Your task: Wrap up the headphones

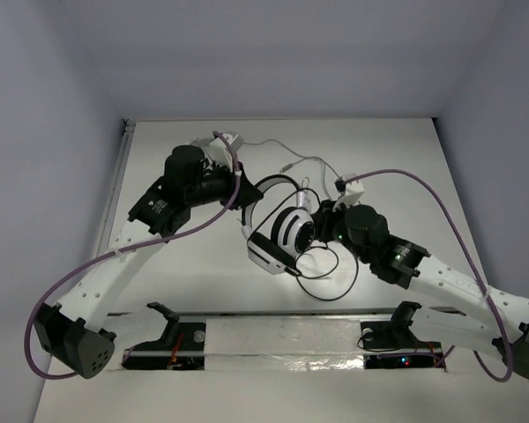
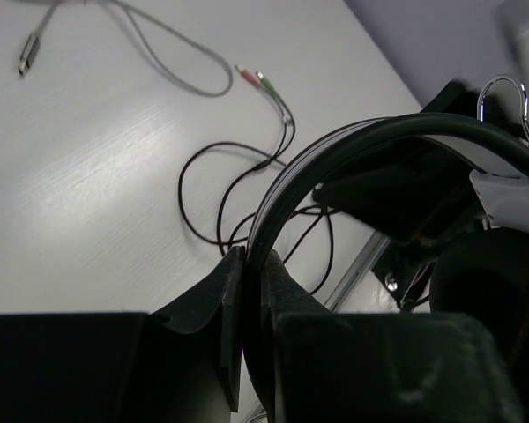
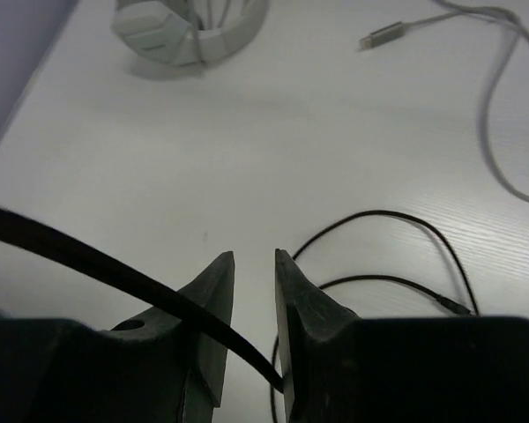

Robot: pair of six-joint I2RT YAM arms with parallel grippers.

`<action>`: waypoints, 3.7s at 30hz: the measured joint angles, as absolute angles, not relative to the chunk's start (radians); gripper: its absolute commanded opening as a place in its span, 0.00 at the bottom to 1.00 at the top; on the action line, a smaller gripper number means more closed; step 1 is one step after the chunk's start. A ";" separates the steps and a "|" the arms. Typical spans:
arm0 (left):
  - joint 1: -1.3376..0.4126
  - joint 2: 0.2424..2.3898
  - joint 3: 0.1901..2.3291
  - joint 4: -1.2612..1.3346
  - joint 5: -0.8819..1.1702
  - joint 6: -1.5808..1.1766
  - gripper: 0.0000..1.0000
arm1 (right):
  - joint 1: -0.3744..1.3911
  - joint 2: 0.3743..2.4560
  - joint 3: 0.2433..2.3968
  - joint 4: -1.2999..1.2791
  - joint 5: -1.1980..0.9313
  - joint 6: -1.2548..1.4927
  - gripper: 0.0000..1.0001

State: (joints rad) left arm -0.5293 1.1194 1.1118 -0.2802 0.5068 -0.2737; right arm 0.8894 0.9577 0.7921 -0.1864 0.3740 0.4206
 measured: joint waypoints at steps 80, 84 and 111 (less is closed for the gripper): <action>-0.515 1.281 1.670 -0.377 0.160 -0.411 0.00 | 1.029 1.478 0.516 0.679 0.076 0.595 0.00; -0.515 1.277 1.570 -0.297 0.063 -0.472 0.00 | 1.109 1.446 0.516 0.661 0.082 0.620 0.00; -0.780 1.188 0.865 -0.015 -0.763 -0.558 0.00 | 1.363 1.202 0.949 -0.193 0.428 0.638 0.00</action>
